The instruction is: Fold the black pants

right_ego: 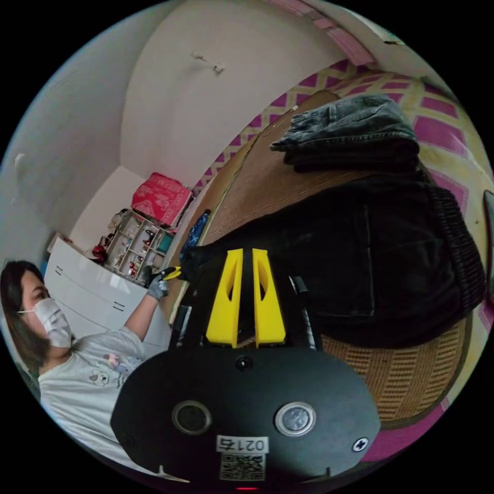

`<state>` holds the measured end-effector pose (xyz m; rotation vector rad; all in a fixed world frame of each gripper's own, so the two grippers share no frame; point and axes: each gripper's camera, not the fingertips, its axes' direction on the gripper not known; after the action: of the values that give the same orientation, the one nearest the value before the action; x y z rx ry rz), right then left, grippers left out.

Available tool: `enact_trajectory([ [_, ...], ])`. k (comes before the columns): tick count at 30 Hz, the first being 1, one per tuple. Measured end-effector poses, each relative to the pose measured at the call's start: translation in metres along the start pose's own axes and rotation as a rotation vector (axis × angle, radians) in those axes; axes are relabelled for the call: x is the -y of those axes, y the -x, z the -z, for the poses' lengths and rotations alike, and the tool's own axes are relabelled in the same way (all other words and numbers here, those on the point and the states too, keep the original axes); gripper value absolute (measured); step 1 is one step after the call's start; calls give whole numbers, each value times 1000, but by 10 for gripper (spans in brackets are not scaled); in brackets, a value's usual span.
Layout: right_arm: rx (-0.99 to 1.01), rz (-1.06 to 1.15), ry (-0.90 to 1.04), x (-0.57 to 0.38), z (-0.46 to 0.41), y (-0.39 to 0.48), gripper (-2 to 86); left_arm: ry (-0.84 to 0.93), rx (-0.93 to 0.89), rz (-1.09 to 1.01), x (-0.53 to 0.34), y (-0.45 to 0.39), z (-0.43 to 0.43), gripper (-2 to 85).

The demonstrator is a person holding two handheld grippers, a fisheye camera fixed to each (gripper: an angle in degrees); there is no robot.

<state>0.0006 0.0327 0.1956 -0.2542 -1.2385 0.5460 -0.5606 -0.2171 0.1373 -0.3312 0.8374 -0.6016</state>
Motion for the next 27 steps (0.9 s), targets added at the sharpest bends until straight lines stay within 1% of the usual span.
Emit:
enact_trajectory([
  [3,54,-27,22,-8,-6,9,16,-32,50,-4,15,-2,1,41],
  [5,64,-45,24,-13,-7,13,12,-25,25,-31,26,-3,5,2],
  [9,66,-68,16,-21,-3,24,5,-78,-19,-76,38,-4,37,-8],
  [12,79,-84,7,-25,-1,34,0,-116,-24,-127,47,-8,82,-9],
  [14,84,-83,9,-27,-3,42,-3,-96,-31,-165,55,-8,105,-10],
  [15,82,-77,16,-27,-7,49,-3,-88,-20,-168,57,-7,106,-10],
  [17,61,-49,42,-27,-16,62,-3,-5,46,-147,66,5,90,-10],
  [19,-12,11,95,-27,-33,86,1,34,58,-116,70,23,72,-10],
  [20,-31,32,108,-26,-38,93,4,20,41,-106,71,34,64,-10],
  [23,-124,204,182,-28,-61,143,19,-1,-31,-44,76,59,55,-9],
  [27,-256,587,335,-53,-108,236,49,-10,-105,19,82,78,57,-9],
])
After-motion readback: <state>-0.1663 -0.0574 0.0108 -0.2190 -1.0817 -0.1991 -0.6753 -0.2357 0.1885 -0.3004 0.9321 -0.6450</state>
